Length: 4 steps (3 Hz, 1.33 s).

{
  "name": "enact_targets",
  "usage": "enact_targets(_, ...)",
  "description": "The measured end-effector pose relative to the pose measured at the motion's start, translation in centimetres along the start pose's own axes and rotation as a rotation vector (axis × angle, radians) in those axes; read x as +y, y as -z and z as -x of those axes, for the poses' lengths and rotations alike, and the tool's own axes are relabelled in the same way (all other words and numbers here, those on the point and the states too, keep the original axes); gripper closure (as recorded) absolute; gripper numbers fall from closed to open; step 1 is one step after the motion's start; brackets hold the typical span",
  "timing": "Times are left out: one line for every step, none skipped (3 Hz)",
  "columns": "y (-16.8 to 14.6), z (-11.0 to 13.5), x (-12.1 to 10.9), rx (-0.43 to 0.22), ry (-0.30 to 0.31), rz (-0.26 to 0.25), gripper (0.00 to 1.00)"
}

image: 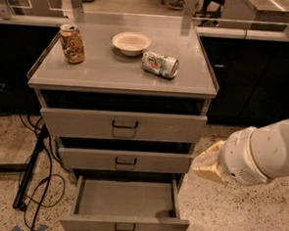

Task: Close bottom drawer

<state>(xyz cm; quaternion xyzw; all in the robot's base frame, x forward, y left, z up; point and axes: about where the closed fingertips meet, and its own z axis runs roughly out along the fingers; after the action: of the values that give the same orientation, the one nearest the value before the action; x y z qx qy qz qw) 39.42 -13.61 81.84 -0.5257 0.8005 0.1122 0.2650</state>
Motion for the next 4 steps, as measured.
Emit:
enact_targets(-5.9,-0.8,2.3,-0.085,-0.078,-0.002,1.00)
enact_targets(-9.7,-2.5,3.4,-0.170,-0.135,-0.035,1.00)
enact_targets(-13.2,-4.5,3.4,-0.252,-0.176,-0.096,1.00)
enact_targets(-15.9,-7.1,1.8,-0.275,-0.199,-0.156,1.00)
